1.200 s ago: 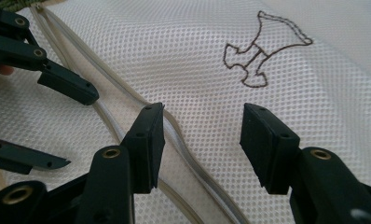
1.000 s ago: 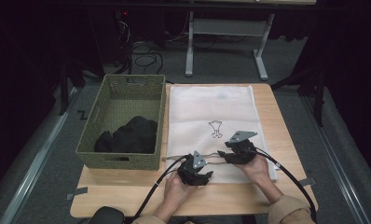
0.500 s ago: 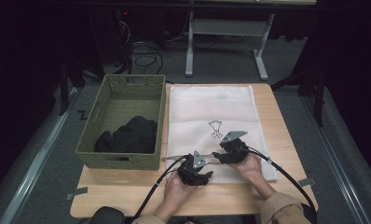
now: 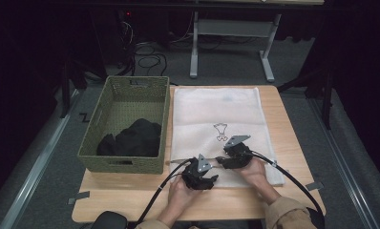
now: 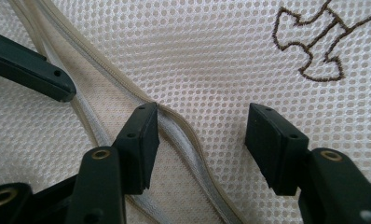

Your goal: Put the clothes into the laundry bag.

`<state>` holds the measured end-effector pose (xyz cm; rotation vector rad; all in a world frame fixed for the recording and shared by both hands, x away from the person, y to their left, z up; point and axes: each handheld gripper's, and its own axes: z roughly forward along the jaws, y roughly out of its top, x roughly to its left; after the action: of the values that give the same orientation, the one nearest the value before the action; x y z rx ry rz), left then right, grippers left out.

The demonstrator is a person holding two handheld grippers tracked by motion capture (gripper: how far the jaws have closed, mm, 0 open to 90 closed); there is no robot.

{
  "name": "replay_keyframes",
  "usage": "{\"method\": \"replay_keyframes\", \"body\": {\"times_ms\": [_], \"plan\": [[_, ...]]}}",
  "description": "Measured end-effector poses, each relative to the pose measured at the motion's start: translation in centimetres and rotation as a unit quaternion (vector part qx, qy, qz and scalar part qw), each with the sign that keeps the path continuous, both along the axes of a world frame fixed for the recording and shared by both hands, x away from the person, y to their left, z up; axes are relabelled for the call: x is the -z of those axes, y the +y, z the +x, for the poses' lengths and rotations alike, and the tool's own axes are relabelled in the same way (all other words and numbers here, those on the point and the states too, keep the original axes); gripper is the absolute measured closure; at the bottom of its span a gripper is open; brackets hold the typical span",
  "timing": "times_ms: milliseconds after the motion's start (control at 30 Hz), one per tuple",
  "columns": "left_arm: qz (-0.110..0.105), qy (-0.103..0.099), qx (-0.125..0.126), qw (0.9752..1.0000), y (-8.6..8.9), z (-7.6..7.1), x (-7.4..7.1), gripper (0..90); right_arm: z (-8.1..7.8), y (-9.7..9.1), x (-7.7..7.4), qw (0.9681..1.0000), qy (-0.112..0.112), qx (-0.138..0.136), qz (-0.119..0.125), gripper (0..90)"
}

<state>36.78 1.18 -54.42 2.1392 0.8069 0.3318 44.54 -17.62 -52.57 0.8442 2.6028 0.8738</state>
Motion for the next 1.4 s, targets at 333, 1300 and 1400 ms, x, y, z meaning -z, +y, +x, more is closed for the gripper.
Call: {"method": "replay_keyframes", "body": {"times_ms": [333, 1300, 1400], "plan": [[0.000, 0.002, 0.000, 1.0000, 0.04, -0.01, 0.00, 41.4, -0.07, -0.17, -0.10, 0.9997, 0.003, -0.022, 0.004, 70.4], [-0.002, 0.002, 0.000, 1.0000, 0.14, -0.11, 0.01, 41.3, -0.61, 0.22, -0.26, 0.9987, -0.040, -0.022, -0.024, 89.2], [-0.002, 0.002, -0.001, 1.0000, 0.13, -0.11, 0.01, 41.3, -0.49, 0.04, -0.72, 0.9988, -0.043, -0.023, -0.010, 89.2]]}}
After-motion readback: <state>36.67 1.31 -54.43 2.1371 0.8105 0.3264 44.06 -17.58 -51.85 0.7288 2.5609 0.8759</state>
